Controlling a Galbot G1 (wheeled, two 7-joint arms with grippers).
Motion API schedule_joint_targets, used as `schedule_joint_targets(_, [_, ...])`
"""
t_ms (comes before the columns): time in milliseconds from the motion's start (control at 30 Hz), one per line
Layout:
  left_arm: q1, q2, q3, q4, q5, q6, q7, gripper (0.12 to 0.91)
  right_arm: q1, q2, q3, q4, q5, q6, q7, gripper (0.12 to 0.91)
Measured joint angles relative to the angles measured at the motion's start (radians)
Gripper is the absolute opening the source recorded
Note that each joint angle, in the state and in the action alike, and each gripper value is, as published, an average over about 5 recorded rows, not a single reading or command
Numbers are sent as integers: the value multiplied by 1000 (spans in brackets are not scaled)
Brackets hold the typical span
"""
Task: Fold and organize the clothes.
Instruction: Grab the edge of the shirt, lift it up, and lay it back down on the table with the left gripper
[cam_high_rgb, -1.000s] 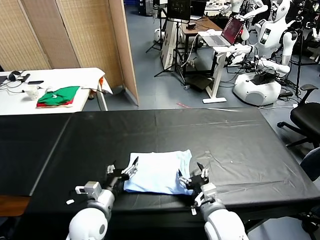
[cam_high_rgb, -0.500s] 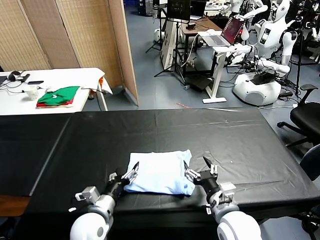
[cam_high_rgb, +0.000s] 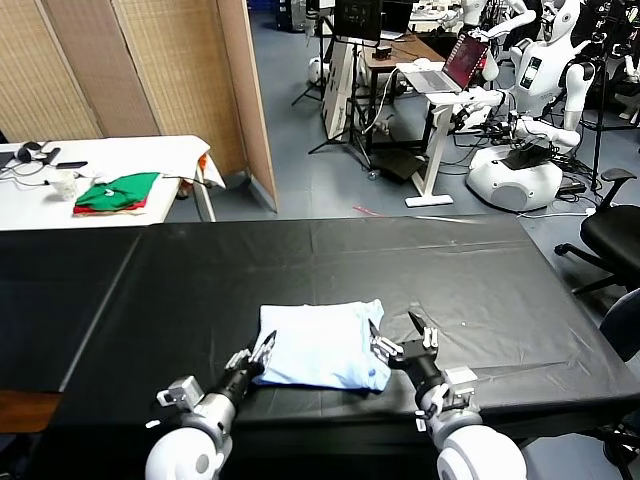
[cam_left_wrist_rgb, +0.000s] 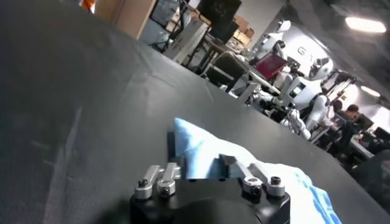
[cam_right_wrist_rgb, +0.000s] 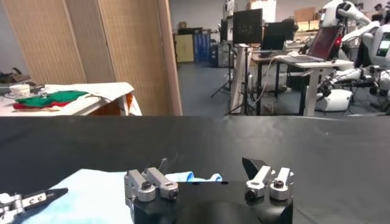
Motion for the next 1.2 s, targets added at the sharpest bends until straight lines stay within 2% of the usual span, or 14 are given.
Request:
schedule_joint_targets(100, [-5, 0, 0, -2, -3, 5, -9, 192, -4, 3, 0, -2, -9, 3, -1, 907])
schedule_joint_targets(233, [-10, 9, -1, -7, 67, 6, -21, 185, -12, 3, 4, -8, -22, 7, -3, 907])
schedule_joint_targets(433, [-12, 73, -29, -31, 270, -10, -10, 183, -12, -6, 21, -27, -23, 8, -5, 907])
schedule_joint_targets(567, [-7, 165, -73, -43, 360, -22, -3, 183, -7, -8, 25, -41, -22, 8, -6, 907])
schedule_joint_targets(733, [14, 302, -149, -50, 409, -27, -2, 183, -4, -8, 23, -55, -22, 7, -6, 907])
schedule_joint_targets(1033, [116, 560, -361, -74, 390, -20, -8, 183, 3, -7, 18, -75, -19, 5, -7, 907])
schedule_joint_targets(1200, [203, 666, -502, -95, 393, -16, -22, 183, 0, 1, 13, -86, -19, 8, -8, 907])
